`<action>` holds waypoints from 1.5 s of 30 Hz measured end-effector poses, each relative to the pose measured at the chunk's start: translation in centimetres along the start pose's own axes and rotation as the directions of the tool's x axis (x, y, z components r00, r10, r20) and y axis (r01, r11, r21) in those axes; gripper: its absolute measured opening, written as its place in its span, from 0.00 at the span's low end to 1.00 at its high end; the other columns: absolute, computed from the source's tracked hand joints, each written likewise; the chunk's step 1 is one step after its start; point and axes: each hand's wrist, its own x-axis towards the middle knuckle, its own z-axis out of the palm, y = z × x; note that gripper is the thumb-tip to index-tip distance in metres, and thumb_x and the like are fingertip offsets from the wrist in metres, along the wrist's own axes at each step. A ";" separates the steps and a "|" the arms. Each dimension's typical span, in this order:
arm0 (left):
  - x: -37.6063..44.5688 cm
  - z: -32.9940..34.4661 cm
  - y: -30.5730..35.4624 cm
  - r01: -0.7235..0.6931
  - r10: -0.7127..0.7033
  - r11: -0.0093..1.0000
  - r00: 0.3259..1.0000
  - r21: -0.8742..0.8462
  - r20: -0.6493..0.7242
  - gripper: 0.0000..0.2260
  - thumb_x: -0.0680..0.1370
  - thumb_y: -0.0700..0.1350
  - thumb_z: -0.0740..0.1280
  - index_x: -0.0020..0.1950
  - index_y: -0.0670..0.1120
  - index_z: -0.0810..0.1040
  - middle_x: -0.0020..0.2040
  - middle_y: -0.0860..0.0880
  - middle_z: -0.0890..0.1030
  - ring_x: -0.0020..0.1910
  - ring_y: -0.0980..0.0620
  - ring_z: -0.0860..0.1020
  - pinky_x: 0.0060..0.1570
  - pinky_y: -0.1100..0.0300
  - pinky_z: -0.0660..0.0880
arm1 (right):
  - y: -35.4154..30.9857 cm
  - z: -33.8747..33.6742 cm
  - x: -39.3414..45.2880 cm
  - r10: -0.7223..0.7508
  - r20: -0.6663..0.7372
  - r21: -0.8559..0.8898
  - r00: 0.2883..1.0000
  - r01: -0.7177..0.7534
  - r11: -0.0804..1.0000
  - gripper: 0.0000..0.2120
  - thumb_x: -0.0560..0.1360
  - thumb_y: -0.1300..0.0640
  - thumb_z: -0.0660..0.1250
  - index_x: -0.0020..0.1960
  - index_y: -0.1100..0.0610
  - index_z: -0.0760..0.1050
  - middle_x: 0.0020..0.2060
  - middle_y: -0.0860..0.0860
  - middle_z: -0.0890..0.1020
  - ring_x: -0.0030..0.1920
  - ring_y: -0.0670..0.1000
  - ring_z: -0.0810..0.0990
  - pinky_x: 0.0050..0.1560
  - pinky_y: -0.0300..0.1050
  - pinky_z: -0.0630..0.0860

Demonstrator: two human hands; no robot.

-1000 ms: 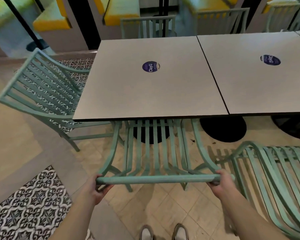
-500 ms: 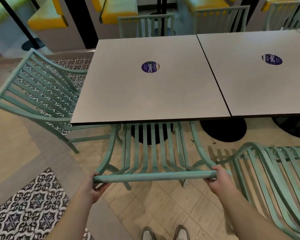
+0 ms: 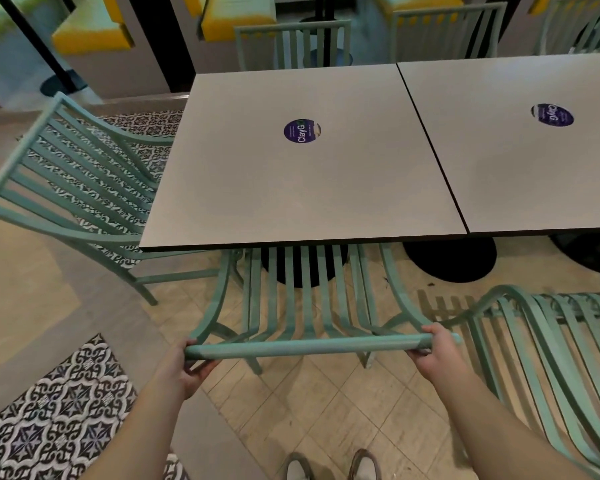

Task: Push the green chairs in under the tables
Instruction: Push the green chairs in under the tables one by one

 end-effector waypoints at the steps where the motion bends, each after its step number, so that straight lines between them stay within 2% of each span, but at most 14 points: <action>1: 0.0 0.0 0.1 0.002 -0.002 1.000 1.000 0.000 -0.004 0.13 0.79 0.41 0.63 0.62 0.39 0.70 0.58 0.39 0.75 0.61 0.38 0.75 0.55 0.43 0.75 | 0.0 0.0 0.1 0.000 -0.002 0.002 1.000 0.000 1.000 0.23 0.75 0.65 0.64 0.68 0.61 0.63 0.59 0.65 0.71 0.57 0.65 0.75 0.60 0.61 0.75; 4: -0.1 0.1 0.1 0.007 -0.007 1.000 1.000 -0.002 -0.001 0.11 0.79 0.41 0.63 0.60 0.38 0.71 0.57 0.39 0.76 0.60 0.38 0.75 0.56 0.43 0.75 | 0.0 0.1 0.1 -0.007 -0.010 0.003 1.000 0.007 1.000 0.24 0.75 0.65 0.64 0.70 0.61 0.62 0.58 0.64 0.71 0.58 0.64 0.74 0.60 0.60 0.75; 7: -0.4 0.3 0.0 0.012 -0.012 1.000 1.000 0.004 0.008 0.06 0.79 0.40 0.63 0.49 0.37 0.71 0.47 0.39 0.76 0.56 0.39 0.75 0.55 0.44 0.75 | 0.1 0.2 0.2 -0.013 -0.006 -0.005 1.000 0.013 1.000 0.24 0.76 0.65 0.63 0.69 0.61 0.62 0.56 0.63 0.70 0.54 0.63 0.74 0.60 0.60 0.75; 9: -0.5 0.3 0.0 0.020 -0.020 1.000 1.000 -0.003 0.002 0.06 0.79 0.40 0.63 0.47 0.37 0.70 0.45 0.39 0.76 0.55 0.39 0.75 0.55 0.44 0.75 | 0.1 0.2 0.3 -0.021 -0.004 -0.007 1.000 0.021 1.000 0.23 0.76 0.65 0.63 0.69 0.61 0.63 0.56 0.63 0.71 0.53 0.63 0.74 0.60 0.59 0.75; 14: -0.5 0.1 0.5 0.029 -0.029 1.000 1.000 -0.007 0.000 0.11 0.78 0.40 0.65 0.59 0.38 0.72 0.53 0.38 0.77 0.55 0.39 0.77 0.53 0.44 0.77 | 0.2 0.3 0.1 -0.022 -0.003 -0.003 1.000 0.022 1.000 0.24 0.75 0.65 0.64 0.70 0.61 0.62 0.57 0.63 0.71 0.53 0.63 0.74 0.60 0.59 0.75; 16: -0.6 0.1 0.6 0.029 -0.029 1.000 1.000 -0.010 0.003 0.13 0.78 0.40 0.65 0.62 0.39 0.71 0.55 0.38 0.77 0.57 0.38 0.77 0.52 0.44 0.77 | 0.3 0.3 0.1 -0.016 -0.002 -0.003 1.000 0.016 1.000 0.25 0.76 0.64 0.64 0.70 0.60 0.62 0.53 0.62 0.72 0.52 0.63 0.74 0.60 0.59 0.75; 18: -0.8 0.1 0.5 0.028 -0.028 1.000 1.000 -0.010 0.005 0.12 0.78 0.40 0.65 0.61 0.39 0.72 0.56 0.38 0.77 0.57 0.39 0.77 0.52 0.44 0.77 | 0.3 0.3 0.1 -0.018 -0.004 -0.004 1.000 0.018 1.000 0.25 0.76 0.64 0.64 0.70 0.60 0.62 0.52 0.62 0.72 0.52 0.63 0.75 0.60 0.59 0.75; 21: -0.8 0.2 0.5 0.023 -0.023 1.000 1.000 0.000 0.002 0.09 0.78 0.40 0.65 0.56 0.38 0.72 0.58 0.38 0.76 0.53 0.39 0.77 0.53 0.45 0.77 | 0.3 0.3 0.2 -0.025 -0.011 -0.005 1.000 0.024 1.000 0.24 0.75 0.64 0.64 0.70 0.60 0.62 0.56 0.63 0.71 0.51 0.63 0.75 0.59 0.59 0.76; 26: -0.8 0.0 0.4 0.014 -0.014 1.000 1.000 0.003 0.005 0.11 0.78 0.41 0.65 0.59 0.39 0.72 0.60 0.38 0.76 0.47 0.39 0.78 0.51 0.45 0.78 | 0.3 0.4 0.1 -0.022 -0.012 -0.008 1.000 0.022 1.000 0.24 0.75 0.65 0.64 0.69 0.60 0.63 0.57 0.63 0.71 0.53 0.63 0.75 0.59 0.60 0.76; 29: -0.9 0.0 0.3 0.015 -0.015 1.000 1.000 -0.003 0.009 0.13 0.78 0.41 0.65 0.61 0.39 0.71 0.61 0.38 0.77 0.51 0.39 0.78 0.53 0.44 0.78 | 0.2 0.3 0.0 -0.022 -0.010 -0.006 1.000 0.022 1.000 0.21 0.75 0.65 0.64 0.67 0.60 0.64 0.58 0.64 0.71 0.54 0.64 0.75 0.58 0.60 0.76; 34: -1.0 0.1 0.1 0.002 -0.002 1.000 1.000 0.017 0.009 0.12 0.78 0.40 0.64 0.60 0.38 0.71 0.62 0.38 0.76 0.57 0.38 0.77 0.58 0.45 0.76 | 0.3 0.3 0.0 -0.029 -0.013 -0.007 0.999 0.029 1.000 0.24 0.75 0.65 0.65 0.69 0.60 0.62 0.58 0.64 0.71 0.53 0.64 0.75 0.59 0.61 0.76; 40: -0.8 0.3 -0.1 -0.005 0.004 1.000 1.000 0.018 0.018 0.05 0.78 0.39 0.63 0.47 0.37 0.70 0.55 0.38 0.75 0.58 0.37 0.76 0.53 0.45 0.76 | 0.0 0.3 0.1 -0.012 -0.022 -0.013 1.000 0.012 1.000 0.15 0.75 0.65 0.64 0.59 0.60 0.63 0.56 0.64 0.71 0.55 0.65 0.75 0.60 0.61 0.75; 42: -0.7 0.2 -0.2 0.001 -0.002 1.000 1.000 0.013 0.031 0.05 0.78 0.40 0.63 0.48 0.37 0.70 0.52 0.38 0.76 0.58 0.37 0.76 0.53 0.44 0.76 | 0.0 0.2 0.1 -0.017 -0.019 -0.020 1.000 0.016 1.000 0.15 0.75 0.65 0.64 0.59 0.60 0.64 0.56 0.64 0.71 0.55 0.65 0.75 0.60 0.62 0.75; 45: -0.3 0.0 -0.1 0.001 -0.001 1.000 0.999 0.007 0.040 0.07 0.78 0.40 0.64 0.53 0.37 0.71 0.59 0.38 0.75 0.60 0.37 0.76 0.55 0.44 0.76 | 0.0 0.1 0.1 -0.028 -0.023 -0.020 0.999 0.027 0.999 0.19 0.75 0.64 0.65 0.64 0.60 0.64 0.54 0.64 0.72 0.55 0.65 0.76 0.60 0.61 0.75</action>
